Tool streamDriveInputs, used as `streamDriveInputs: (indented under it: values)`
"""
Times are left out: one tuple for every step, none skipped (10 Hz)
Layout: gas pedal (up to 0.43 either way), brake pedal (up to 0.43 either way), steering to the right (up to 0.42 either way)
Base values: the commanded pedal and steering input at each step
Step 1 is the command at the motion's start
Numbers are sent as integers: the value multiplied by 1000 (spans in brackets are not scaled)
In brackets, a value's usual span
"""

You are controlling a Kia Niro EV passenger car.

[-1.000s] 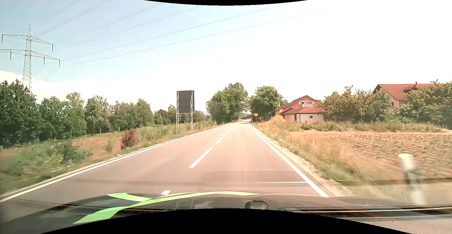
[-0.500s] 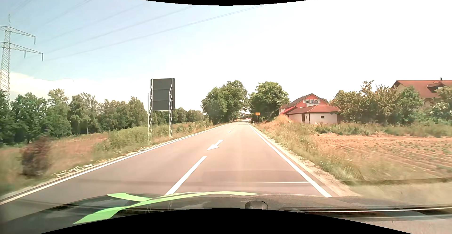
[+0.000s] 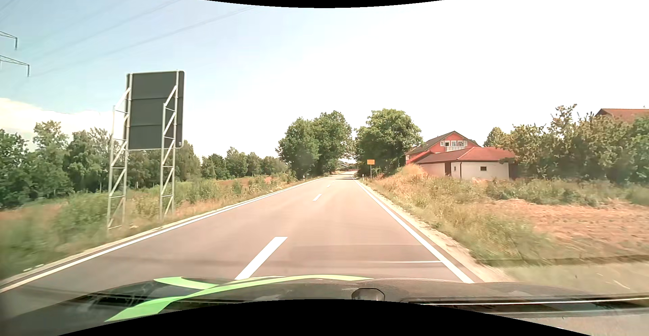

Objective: Follow the waypoints while adhering to traffic rules and regulations

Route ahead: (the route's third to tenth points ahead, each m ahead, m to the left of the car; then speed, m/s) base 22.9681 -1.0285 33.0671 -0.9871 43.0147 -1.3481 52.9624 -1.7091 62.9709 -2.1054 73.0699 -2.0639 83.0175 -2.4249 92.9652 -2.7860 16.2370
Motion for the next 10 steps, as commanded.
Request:
streamDriveInputs:
  values:
    - [157, 0, 1]
    - [169, 0, 1]
    - [177, 0, 1]
    - [197, 0, 1]
    - [209, 0, 1]
    - [220, 0, 1]
    - [228, 0, 0]
    - [228, 0, -1]
    - [228, 0, -4]
    - [197, 0, -5]
